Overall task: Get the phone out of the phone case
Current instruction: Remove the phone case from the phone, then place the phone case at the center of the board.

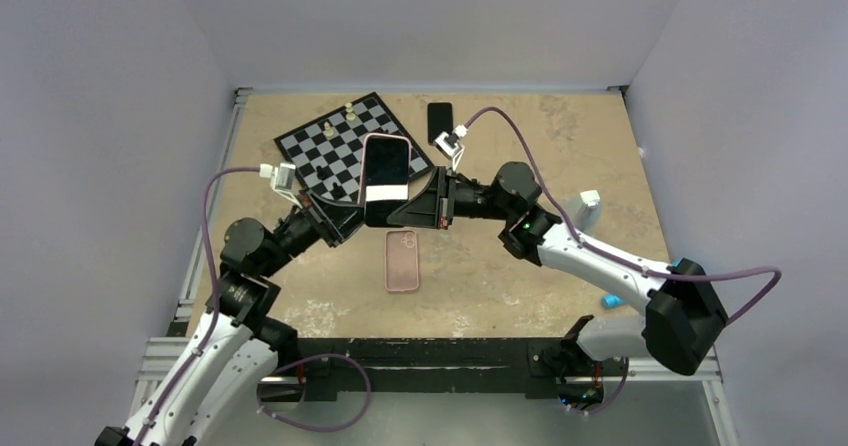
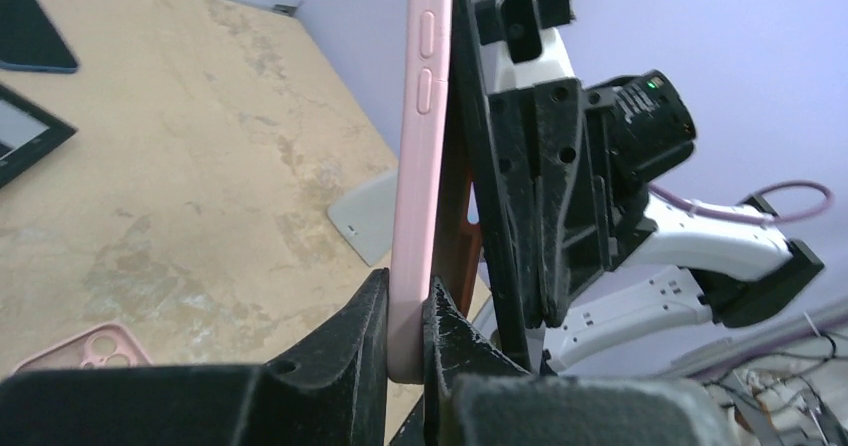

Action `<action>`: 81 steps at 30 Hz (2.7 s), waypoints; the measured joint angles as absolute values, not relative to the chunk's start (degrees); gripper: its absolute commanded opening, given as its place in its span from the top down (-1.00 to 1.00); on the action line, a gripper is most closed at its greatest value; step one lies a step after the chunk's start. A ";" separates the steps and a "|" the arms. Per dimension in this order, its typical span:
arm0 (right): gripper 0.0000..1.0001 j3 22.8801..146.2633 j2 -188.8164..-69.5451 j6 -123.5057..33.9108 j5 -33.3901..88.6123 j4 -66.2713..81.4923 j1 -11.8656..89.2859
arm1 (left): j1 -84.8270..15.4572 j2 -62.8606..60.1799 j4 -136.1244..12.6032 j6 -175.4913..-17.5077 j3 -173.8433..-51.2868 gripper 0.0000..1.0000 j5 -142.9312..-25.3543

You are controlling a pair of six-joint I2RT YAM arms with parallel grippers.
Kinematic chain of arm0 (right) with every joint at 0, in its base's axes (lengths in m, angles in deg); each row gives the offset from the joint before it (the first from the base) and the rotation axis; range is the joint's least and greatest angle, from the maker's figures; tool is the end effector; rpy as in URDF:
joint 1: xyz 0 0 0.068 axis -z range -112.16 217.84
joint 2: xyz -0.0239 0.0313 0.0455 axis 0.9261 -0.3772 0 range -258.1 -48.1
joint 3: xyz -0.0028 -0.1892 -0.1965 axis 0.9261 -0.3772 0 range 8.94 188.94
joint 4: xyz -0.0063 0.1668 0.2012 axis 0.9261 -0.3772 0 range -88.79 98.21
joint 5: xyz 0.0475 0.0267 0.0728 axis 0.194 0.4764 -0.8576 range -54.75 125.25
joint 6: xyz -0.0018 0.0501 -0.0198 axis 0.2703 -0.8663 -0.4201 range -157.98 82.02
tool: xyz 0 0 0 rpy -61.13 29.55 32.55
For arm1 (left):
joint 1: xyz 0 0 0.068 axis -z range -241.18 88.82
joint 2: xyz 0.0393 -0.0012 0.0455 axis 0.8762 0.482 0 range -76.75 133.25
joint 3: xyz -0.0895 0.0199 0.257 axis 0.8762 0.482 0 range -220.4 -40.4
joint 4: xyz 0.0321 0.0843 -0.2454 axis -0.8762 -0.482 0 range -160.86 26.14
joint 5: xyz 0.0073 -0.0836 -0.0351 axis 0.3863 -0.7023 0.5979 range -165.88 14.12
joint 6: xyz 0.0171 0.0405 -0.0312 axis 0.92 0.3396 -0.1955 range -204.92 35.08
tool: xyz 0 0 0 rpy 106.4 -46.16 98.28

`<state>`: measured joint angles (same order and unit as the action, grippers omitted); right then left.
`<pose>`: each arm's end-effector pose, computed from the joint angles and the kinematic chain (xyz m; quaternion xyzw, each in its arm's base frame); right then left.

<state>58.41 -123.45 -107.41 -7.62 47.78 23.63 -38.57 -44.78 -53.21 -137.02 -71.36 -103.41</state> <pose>0.1960 0.2245 0.3396 -0.1549 0.6238 0.7362 0.2117 0.1285 -0.0715 0.3267 0.0164 0.6522 -0.5724 0.4967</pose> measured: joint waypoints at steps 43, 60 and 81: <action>1.00 58.96 -111.39 -83.24 4.18 12.98 28.92 | -23.49 -33.57 -53.17 -158.00 -46.13 1.00 -78.84; 1.00 58.21 -114.51 -83.52 3.83 15.74 30.39 | -23.23 -24.06 -48.38 -162.94 -46.11 0.67 -82.43; 1.00 87.22 -148.83 -60.42 15.00 -5.99 48.00 | -23.23 -21.24 -57.25 -160.12 -53.35 -1.00 -86.76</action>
